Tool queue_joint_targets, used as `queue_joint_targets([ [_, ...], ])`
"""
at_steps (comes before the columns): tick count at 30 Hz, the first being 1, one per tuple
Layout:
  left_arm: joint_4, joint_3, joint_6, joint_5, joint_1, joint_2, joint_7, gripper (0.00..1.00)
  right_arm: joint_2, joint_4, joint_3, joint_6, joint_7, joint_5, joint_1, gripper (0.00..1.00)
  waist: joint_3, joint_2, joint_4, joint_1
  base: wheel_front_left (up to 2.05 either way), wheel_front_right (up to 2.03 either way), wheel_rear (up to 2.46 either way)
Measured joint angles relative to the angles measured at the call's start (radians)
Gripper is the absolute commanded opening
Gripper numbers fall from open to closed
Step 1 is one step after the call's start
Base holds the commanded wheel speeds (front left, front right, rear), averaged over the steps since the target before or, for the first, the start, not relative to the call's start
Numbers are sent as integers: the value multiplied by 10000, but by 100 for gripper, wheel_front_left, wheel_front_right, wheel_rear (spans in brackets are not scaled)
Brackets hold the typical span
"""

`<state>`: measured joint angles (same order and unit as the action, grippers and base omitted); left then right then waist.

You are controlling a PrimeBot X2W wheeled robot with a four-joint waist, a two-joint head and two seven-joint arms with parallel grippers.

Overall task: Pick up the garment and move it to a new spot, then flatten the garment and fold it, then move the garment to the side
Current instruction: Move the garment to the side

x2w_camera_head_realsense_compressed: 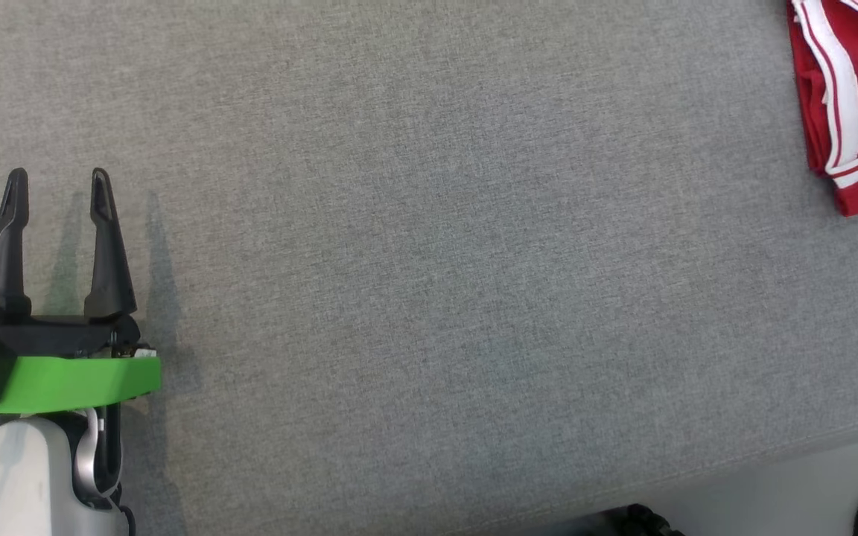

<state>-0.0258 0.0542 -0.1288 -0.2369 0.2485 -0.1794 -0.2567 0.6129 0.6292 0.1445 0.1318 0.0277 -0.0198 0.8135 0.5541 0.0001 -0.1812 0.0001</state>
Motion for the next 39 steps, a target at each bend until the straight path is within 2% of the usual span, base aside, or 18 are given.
queue_joint_targets([
  [7,552,-182,0,-150,-22,240,-17,100,-449,-228,-201,0,-752,-12,-329,100,-630,0,250,0,0,0,0],
  [11,1005,-280,0,-180,-227,414,-46,100,-965,-424,-274,-2,-1187,727,-933,100,-1194,0,412,0,0,0,0],
  [16,1440,-290,0,-207,-523,721,-58,100,-1741,-1336,-619,0,-1622,1569,-2272,100,-2036,0,626,0,0,0,0],
  [22,1967,-424,0,-282,-1084,1001,-59,100,-2290,-2878,-1208,0,-1572,2261,-3991,100,-3038,0,865,-1,0,0,0],
  [28,2326,-441,0,-412,-1558,1151,-59,100,-2859,-3988,-1333,-2,-1206,2765,-5515,100,-3895,0,1138,-1,0,0,0],
  [32,2429,-337,0,-441,-1970,1229,-59,100,-3204,-4412,-1730,-2,-982,2838,-6114,100,-4434,0,1260,-1,0,0,0],
  [39,2665,-232,0,-441,-2405,1266,-59,100,-3567,-4784,-1722,-2,-997,2629,-7148,100,-5171,0,1458,-1,0,0,0],
])
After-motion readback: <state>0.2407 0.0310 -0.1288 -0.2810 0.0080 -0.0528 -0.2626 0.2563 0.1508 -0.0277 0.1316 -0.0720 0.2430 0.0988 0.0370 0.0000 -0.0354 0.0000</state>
